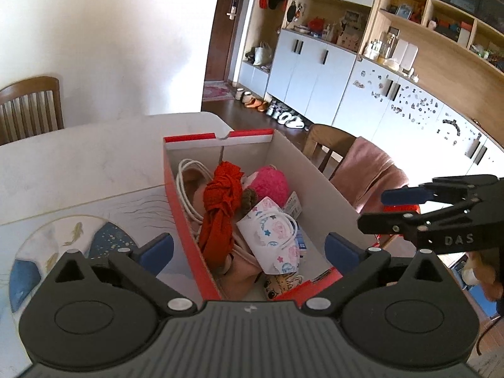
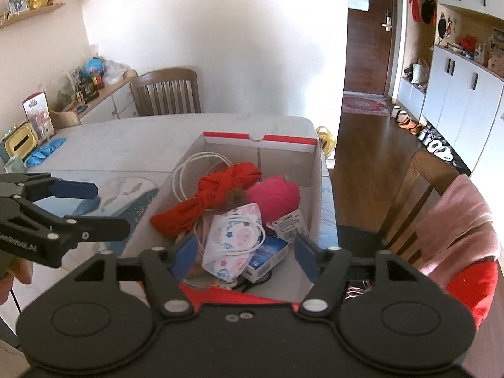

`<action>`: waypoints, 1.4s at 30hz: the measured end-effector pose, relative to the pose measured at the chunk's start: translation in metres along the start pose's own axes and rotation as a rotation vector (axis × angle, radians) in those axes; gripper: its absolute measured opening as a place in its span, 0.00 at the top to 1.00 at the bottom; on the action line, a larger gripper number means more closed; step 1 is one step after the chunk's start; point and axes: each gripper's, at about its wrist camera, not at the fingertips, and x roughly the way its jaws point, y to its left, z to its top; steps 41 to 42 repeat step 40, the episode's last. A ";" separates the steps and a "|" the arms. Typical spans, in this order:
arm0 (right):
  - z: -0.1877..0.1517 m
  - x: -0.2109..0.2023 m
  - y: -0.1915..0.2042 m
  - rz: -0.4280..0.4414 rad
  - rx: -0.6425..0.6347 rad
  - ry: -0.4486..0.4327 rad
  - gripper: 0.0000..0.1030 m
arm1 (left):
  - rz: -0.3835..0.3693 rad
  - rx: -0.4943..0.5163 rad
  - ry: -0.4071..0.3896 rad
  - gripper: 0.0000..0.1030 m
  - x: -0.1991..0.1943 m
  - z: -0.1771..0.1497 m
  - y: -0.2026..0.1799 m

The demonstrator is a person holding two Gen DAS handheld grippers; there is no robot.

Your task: Organize objects

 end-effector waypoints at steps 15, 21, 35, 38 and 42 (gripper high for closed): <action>-0.023 -0.032 0.027 -0.006 0.038 -0.129 0.01 | -0.015 0.039 -0.081 0.00 -0.038 -0.014 0.000; -0.032 -0.038 0.033 -0.011 0.044 -0.141 0.01 | -0.025 0.064 -0.102 0.00 -0.046 -0.020 -0.004; -0.040 -0.040 0.039 -0.028 0.061 -0.135 0.01 | -0.002 0.070 -0.098 0.00 -0.052 -0.030 -0.003; -0.040 -0.039 0.041 -0.024 0.063 -0.130 0.01 | -0.007 0.075 -0.096 0.00 -0.052 -0.032 -0.002; -0.040 -0.039 0.042 -0.025 0.061 -0.129 0.01 | -0.009 0.074 -0.092 0.00 -0.052 -0.033 0.000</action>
